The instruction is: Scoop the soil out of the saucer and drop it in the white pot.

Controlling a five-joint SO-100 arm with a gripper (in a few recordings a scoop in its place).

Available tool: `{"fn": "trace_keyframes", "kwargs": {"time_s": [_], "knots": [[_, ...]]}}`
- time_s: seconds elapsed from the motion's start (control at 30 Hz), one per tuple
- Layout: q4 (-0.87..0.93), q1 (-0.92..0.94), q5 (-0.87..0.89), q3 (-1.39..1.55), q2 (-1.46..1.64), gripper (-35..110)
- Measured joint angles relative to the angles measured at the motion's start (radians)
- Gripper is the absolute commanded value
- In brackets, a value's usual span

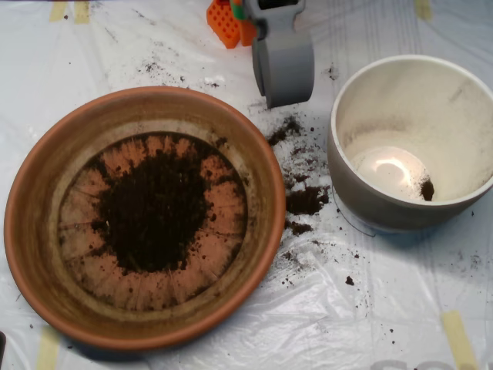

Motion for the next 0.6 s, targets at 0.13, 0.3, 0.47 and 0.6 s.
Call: {"fn": "trace_keyframes", "kwargs": {"time_s": [0.13,0.3,0.47,0.6], "knots": [[0.000,0.075,-0.025,-0.146,-0.137,17],[0.005,0.170,0.011,-0.232,-0.250,21],[0.026,0.313,-0.006,-0.293,-0.387,32],[0.011,0.417,-0.005,-0.295,-0.477,33]]}}
